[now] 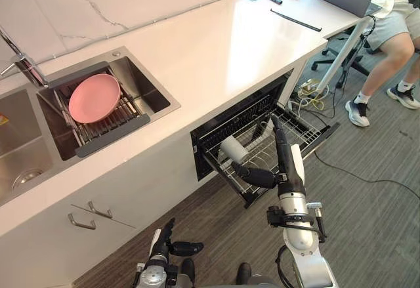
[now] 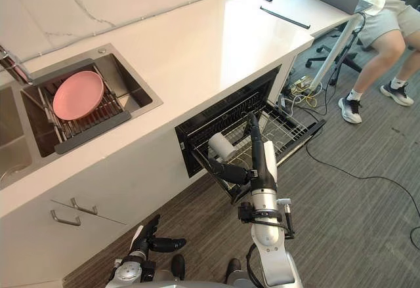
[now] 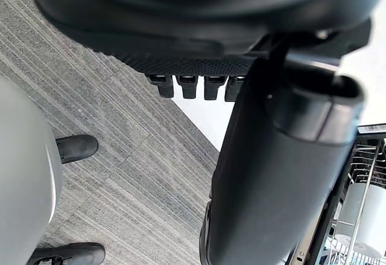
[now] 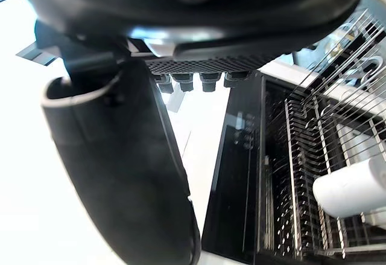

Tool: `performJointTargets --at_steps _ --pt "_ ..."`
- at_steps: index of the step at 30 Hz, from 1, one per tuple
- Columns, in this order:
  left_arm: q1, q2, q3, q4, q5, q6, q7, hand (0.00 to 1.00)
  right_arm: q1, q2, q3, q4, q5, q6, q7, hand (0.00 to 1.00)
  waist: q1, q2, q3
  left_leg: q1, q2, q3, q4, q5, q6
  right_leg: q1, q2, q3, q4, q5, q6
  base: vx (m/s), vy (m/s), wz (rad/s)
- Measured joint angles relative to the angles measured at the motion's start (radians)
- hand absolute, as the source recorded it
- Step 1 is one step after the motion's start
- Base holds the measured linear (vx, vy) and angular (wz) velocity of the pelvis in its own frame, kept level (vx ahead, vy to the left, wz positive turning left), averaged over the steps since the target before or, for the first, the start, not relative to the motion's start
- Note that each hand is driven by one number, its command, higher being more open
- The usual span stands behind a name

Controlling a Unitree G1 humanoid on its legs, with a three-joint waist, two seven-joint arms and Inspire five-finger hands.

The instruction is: Walk over to the sink, pick up the cup, carry it to the dishwasher, place the cup inside the dishwasher, then close the dishwasher door

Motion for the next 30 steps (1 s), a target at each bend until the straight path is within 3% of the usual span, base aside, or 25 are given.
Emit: performJointTargets --at_steps 2,4,7,8,9,11,12,14,16,17,19,20,22,24,25,26,27,28,30 --pt "-0.013 -0.003 0.0 0.0 -0.003 -0.007 0.002 1.0 -0.009 -0.027 0.004 0.001 0.005 0.0 -0.001 1.0 0.014 0.018 0.012 -0.074 0.012 -0.031 0.142 -0.052 -0.022 0.007 0.009 -0.039 0.013 -0.014 -0.005 -0.06 0.013 0.45" --pt "-0.021 -0.004 0.001 0.0 -0.006 -0.011 0.006 1.0 -0.02 -0.036 0.008 0.001 0.004 0.0 -0.001 1.0 0.037 0.026 0.017 -0.097 0.022 -0.01 0.177 -0.066 -0.042 0.012 0.013 -0.047 0.012 -0.016 -0.009 -0.04 0.011 0.23" --pt "-0.022 -0.002 0.013 0.004 -0.021 -0.019 0.011 1.0 -0.049 -0.041 0.004 0.001 0.004 0.0 -0.013 1.0 0.049 0.027 0.021 -0.097 0.067 0.127 0.165 -0.087 -0.004 0.04 0.012 -0.095 0.001 -0.02 -0.005 -0.02 0.006 0.45" --pt "-0.029 -0.002 0.02 0.012 -0.021 -0.019 0.011 1.0 -0.061 -0.043 -0.001 0.001 0.004 -0.001 -0.026 1.0 0.042 0.019 0.022 -0.098 0.102 0.231 0.155 -0.081 -0.004 0.049 -0.004 -0.134 0.002 -0.026 0.003 0.05 0.015 0.93" --pt "-0.033 -0.009 0.024 0.013 -0.021 -0.018 0.011 1.0 -0.087 -0.06 -0.011 0.002 0.004 -0.001 -0.037 1.0 0.038 0.02 0.021 -0.11 0.125 0.297 0.154 -0.034 -0.013 0.049 -0.021 -0.167 0.009 -0.032 0.011 0.07 0.062 0.96" --pt "-0.036 -0.011 0.021 0.011 -0.021 -0.018 0.014 1.0 -0.132 -0.073 -0.022 0.005 0.004 0.0 -0.041 1.0 0.044 0.02 0.021 -0.107 0.107 0.362 0.12 -0.025 0.014 0.049 -0.038 -0.192 0.009 -0.037 0.028 0.07 0.112 0.51" --pt "-0.036 -0.012 0.02 0.009 -0.022 -0.017 0.023 1.0 -0.161 -0.073 -0.026 0.005 0.004 0.0 -0.047 1.0 0.054 0.012 0.02 -0.091 0.084 0.361 0.086 -0.019 0.038 0.051 -0.05 -0.202 0.008 -0.038 0.04 0.11 0.117 0.35" --pt "-0.035 -0.005 0.023 0.0 -0.023 -0.016 0.027 1.0 -0.186 -0.067 -0.027 0.005 0.003 0.0 -0.047 1.0 0.061 -0.001 0.026 -0.083 0.055 0.338 0.09 -0.031 0.051 0.078 -0.075 -0.234 0.013 -0.049 0.063 0.17 0.128 0.48" --pt "-0.036 -0.006 0.022 -0.003 -0.024 -0.016 0.027 1.0 -0.187 -0.068 -0.037 0.006 0.002 0.001 -0.049 1.0 0.065 -0.013 0.028 -0.044 0.008 0.313 0.103 -0.082 0.069 0.087 -0.157 -0.26 0.163 -0.129 0.103 0.19 0.179 0.48" --pt "-0.035 -0.007 0.022 -0.002 -0.024 -0.015 0.027 1.0 -0.187 -0.07 -0.035 0.008 0.0 0.001 -0.049 1.0 0.065 -0.014 0.028 -0.027 -0.004 0.31 0.1 -0.092 0.074 0.073 -0.186 -0.253 0.235 -0.15 0.101 0.18 0.198 0.19" --pt "-0.018 -0.005 0.02 -0.007 -0.027 -0.013 0.027 1.0 -0.194 -0.06 -0.031 0.026 -0.007 0.003 -0.049 1.0 0.059 -0.028 0.02 0.059 -0.049 0.299 0.048 -0.105 0.093 -0.041 -0.313 -0.193 0.603 -0.164 0.023 0.18 0.185 0.12" --pt "-0.011 0.004 0.019 -0.008 -0.029 -0.012 0.027 1.0 -0.197 -0.053 -0.026 0.036 -0.007 0.003 -0.049 1.0 0.054 -0.04 0.013 0.077 -0.061 0.289 0.034 -0.108 0.097 -0.077 -0.329 -0.155 0.677 -0.161 0.001 0.22 0.132 0.33" --pt "0.0 0.021 0.019 -0.008 -0.031 -0.007 0.029 1.0 -0.197 -0.048 -0.024 0.055 -0.018 0.004 -0.049 1.0 0.034 -0.06 0.0 0.118 -0.069 0.243 0.01 -0.11 0.1 -0.144 -0.292 -0.038 0.785 -0.216 -0.006 0.24 0.049 0.64" --pt "0.003 0.019 0.019 -0.008 -0.031 -0.007 0.031 1.0 -0.2 -0.054 -0.029 0.054 -0.018 0.004 -0.049 1.0 0.006 -0.059 0.0 0.137 -0.054 0.165 0.002 -0.11 0.099 -0.227 -0.159 0.112 0.724 -0.274 -0.007 0.31 -0.033 0.96" --pt "0.003 0.017 0.02 -0.008 -0.031 -0.005 0.031 1.0 -0.202 -0.058 -0.029 0.054 -0.019 0.004 -0.048 1.0 0.0 -0.057 0.001 0.138 -0.048 0.144 0.003 -0.111 0.097 -0.247 -0.122 0.153 0.683 -0.277 -0.008 0.24 -0.075 1.07" --pt "0.005 0.014 0.019 -0.007 -0.031 -0.004 0.031 1.0 -0.201 -0.069 -0.032 0.053 -0.019 0.004 -0.048 1.0 -0.008 -0.055 0.003 0.138 -0.038 0.1 0.009 -0.111 0.085 -0.274 -0.051 0.241 0.576 -0.271 0.002 0.18 -0.108 1.18" --pt "0.007 0.015 0.018 -0.006 -0.031 -0.002 0.024 1.0 -0.189 -0.079 -0.042 0.039 -0.018 0.005 -0.044 1.0 -0.008 -0.065 -0.003 0.138 -0.046 0.067 0.027 -0.124 0.058 -0.271 -0.01 0.306 0.417 -0.193 0.011 0.22 -0.144 1.2" --pt "0.005 0.019 0.018 -0.005 -0.03 -0.001 0.019 1.0 -0.182 -0.087 -0.046 0.027 -0.018 0.004 -0.044 1.0 -0.007 -0.067 -0.002 0.142 -0.056 0.053 0.038 -0.136 0.043 -0.274 -0.01 0.318 0.387 -0.096 0.014 0.24 -0.137 1.0" --pt "0.013 -0.001 0.023 -0.004 -0.03 -0.001 0.03 1.0 -0.171 -0.136 -0.049 0.02 -0.02 0.004 -0.038 1.0 0.014 -0.019 -0.015 0.149 -0.007 0.038 0.053 -0.146 0.03 -0.218 0.012 0.281 0.353 -0.101 0.004 0.27 -0.113 0.46"
